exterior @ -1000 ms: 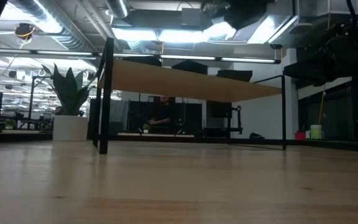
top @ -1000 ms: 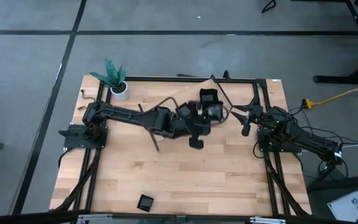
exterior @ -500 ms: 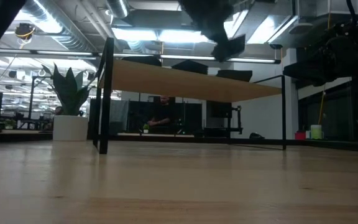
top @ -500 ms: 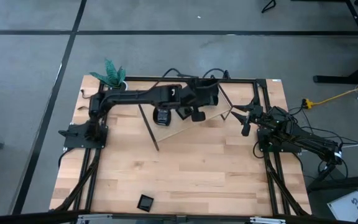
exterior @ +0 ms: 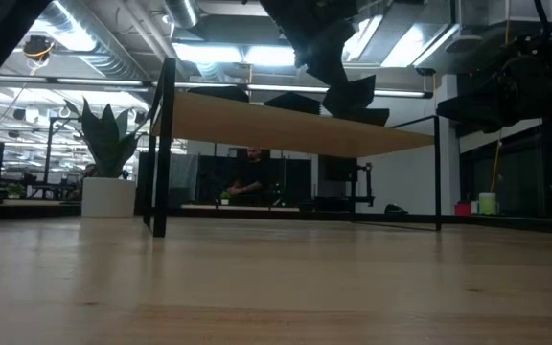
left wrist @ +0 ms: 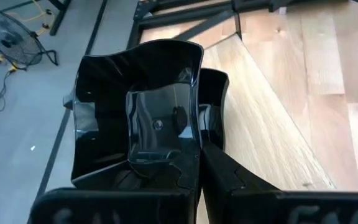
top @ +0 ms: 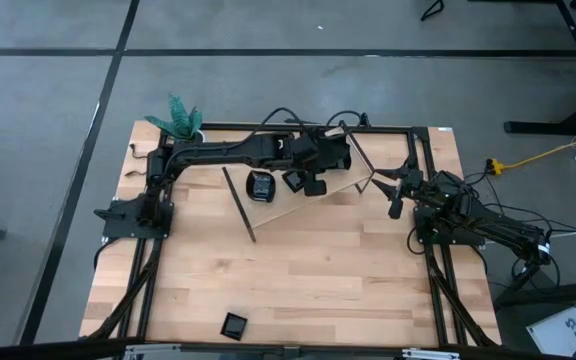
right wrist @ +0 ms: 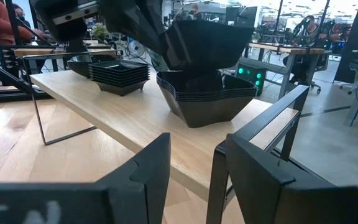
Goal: Pick & Place Mini shaped plates
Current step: Stack the black distorted square plate on top of the black distorted square plate on the shelf, then stack the black square plate on top of the black square plate on the shelf
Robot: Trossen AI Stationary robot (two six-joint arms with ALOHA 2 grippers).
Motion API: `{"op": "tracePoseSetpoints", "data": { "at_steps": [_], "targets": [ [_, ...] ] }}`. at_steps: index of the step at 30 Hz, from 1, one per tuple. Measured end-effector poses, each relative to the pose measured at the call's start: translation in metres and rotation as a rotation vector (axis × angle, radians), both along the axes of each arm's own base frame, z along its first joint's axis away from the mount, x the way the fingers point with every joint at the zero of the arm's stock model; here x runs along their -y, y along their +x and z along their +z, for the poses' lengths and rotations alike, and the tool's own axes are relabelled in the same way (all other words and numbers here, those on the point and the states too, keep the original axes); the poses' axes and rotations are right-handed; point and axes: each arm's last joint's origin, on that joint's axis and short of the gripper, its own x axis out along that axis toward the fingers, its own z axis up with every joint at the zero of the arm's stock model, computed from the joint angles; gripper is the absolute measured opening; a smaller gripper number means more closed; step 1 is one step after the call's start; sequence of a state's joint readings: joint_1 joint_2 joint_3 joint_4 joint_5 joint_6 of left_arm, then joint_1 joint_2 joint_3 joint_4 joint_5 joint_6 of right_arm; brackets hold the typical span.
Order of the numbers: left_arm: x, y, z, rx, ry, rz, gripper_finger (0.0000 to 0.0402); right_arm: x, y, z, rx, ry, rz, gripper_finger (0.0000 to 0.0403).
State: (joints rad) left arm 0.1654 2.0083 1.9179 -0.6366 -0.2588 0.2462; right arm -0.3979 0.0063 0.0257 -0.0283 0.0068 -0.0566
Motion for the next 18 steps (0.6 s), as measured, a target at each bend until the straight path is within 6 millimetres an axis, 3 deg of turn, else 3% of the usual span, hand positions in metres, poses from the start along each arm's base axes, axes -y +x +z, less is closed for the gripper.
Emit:
{"op": "tracePoseSetpoints", "data": {
  "at_steps": [8,18],
  "targets": [
    [0.0012,0.0,-0.0002,-0.004,0.0,-0.003,0.0019,0.0,0.0,0.0,0.0,0.0,0.0,0.0154],
    [0.0035,0.0012,0.0001,0.008,-0.014,-0.023,0.0082,0.0,0.0,0.0001,0.0,0.0,0.0,0.0154]
  ]
}}
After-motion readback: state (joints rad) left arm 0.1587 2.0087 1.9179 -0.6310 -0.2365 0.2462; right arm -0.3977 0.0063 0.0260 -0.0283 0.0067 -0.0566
